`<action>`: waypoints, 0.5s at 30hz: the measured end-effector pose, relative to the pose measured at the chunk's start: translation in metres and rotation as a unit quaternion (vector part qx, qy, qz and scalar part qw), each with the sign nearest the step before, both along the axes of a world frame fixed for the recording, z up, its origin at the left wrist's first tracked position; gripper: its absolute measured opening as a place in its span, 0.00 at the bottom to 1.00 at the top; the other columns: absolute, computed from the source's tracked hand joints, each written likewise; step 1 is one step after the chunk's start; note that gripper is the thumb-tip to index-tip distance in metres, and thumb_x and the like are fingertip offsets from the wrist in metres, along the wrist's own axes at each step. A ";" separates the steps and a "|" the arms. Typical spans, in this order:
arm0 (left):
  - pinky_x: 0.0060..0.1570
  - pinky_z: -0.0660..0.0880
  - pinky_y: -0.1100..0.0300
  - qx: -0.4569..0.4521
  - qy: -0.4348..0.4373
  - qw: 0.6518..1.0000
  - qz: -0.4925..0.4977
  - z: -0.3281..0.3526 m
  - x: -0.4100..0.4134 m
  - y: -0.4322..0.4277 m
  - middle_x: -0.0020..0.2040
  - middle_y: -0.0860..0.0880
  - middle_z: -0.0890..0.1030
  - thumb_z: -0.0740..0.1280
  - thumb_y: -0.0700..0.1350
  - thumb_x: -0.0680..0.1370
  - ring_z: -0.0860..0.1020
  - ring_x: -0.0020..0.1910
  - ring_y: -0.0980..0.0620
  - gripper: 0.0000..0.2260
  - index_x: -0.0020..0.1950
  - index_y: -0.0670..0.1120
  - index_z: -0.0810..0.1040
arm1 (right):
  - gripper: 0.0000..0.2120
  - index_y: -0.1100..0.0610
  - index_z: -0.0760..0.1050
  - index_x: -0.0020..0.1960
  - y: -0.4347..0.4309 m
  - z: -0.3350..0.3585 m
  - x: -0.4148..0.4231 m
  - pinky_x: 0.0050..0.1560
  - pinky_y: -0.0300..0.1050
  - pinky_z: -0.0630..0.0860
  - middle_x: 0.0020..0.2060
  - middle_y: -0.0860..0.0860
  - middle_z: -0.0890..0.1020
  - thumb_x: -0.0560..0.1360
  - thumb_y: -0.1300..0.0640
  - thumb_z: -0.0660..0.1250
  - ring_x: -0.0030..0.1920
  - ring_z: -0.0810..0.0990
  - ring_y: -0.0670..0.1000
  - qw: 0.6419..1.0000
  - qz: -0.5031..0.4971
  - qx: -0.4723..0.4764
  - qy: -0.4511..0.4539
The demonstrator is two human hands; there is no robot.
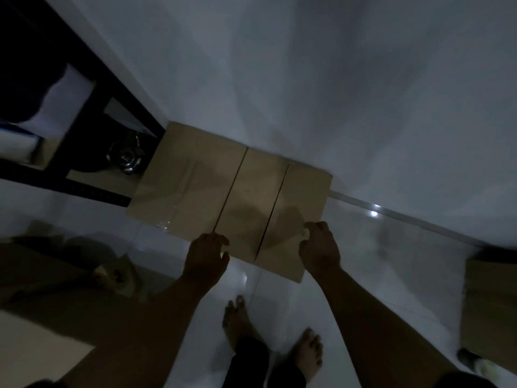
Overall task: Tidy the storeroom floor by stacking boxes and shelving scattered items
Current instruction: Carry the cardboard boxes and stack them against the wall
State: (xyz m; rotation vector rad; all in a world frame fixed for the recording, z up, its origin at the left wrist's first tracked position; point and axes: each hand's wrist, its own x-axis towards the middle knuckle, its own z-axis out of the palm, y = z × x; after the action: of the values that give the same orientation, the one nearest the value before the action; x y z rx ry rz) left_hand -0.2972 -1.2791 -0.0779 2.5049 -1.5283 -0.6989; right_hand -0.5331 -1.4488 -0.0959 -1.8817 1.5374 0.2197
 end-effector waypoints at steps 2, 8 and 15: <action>0.56 0.74 0.53 -0.016 0.009 0.999 0.032 0.034 -0.012 0.011 0.50 0.54 0.82 0.73 0.44 0.76 0.80 0.51 0.51 0.07 0.53 0.51 0.82 | 0.18 0.51 0.78 0.64 0.007 0.030 -0.006 0.52 0.49 0.79 0.60 0.51 0.77 0.77 0.63 0.63 0.58 0.79 0.55 0.998 -0.025 -0.027 -0.049; 0.53 0.76 0.52 -0.010 0.046 0.992 0.118 0.122 -0.045 0.064 0.46 0.59 0.79 0.68 0.48 0.79 0.78 0.47 0.55 0.03 0.49 0.58 0.78 | 0.11 0.52 0.81 0.55 0.048 0.143 -0.038 0.44 0.43 0.73 0.48 0.51 0.81 0.77 0.63 0.65 0.45 0.81 0.53 0.990 -0.046 -0.065 -0.116; 0.47 0.73 0.58 -0.045 0.118 0.972 0.200 0.228 -0.087 0.119 0.48 0.52 0.80 0.66 0.46 0.82 0.76 0.45 0.54 0.04 0.50 0.50 0.80 | 0.08 0.45 0.79 0.53 0.100 0.253 -0.077 0.43 0.47 0.78 0.46 0.44 0.81 0.79 0.57 0.66 0.41 0.79 0.47 0.989 -0.022 -0.041 -0.141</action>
State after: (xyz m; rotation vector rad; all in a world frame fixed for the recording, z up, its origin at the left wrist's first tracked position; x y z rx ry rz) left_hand -0.3839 -1.1596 0.1498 2.4447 -0.9152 -0.8027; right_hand -0.6104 -1.3491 0.1569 -1.8487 1.4095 -0.1285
